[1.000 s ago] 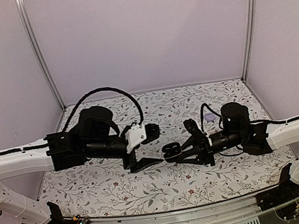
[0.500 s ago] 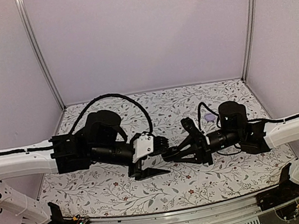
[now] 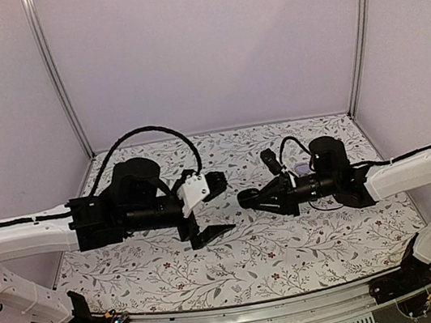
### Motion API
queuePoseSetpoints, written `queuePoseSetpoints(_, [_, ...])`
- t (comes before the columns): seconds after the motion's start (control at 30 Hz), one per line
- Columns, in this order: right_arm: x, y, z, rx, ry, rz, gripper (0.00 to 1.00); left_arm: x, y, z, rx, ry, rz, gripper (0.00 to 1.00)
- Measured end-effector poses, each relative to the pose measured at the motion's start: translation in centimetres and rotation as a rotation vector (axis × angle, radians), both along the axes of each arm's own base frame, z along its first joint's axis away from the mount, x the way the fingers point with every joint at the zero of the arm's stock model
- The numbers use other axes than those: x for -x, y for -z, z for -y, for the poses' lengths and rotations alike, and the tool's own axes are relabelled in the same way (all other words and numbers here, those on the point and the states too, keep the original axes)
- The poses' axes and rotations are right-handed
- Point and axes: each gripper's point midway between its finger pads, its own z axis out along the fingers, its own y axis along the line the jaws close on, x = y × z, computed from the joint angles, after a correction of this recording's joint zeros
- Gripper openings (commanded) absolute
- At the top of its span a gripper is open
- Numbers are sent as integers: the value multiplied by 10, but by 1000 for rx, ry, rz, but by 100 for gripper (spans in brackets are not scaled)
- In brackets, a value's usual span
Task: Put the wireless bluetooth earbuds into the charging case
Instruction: Close the charging case with the earbuds inside, then place the charging case with the earbuds at the center of the board.
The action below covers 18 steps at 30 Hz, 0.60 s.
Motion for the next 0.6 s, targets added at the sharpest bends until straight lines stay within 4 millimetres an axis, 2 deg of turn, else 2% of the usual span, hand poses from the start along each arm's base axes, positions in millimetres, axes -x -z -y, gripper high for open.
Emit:
queuePoseSetpoints(0.17, [-67,29,20,82,207,-111,0,-66,-12,-29,109,-295,-82,100])
queuePoseSetpoints(0.3, [-120,41,34,130,333,-175,0,-103,-19,-53,202,-472,-164,100])
queuePoseSetpoints(0.43, [-159,60,48,169,413,-241,2,-124,-22,-70,272,-590,-235,100])
queuePoseSetpoints(0.6, [-188,101,63,247,469,-358,3,-136,-19,-82,306,-691,-299,100])
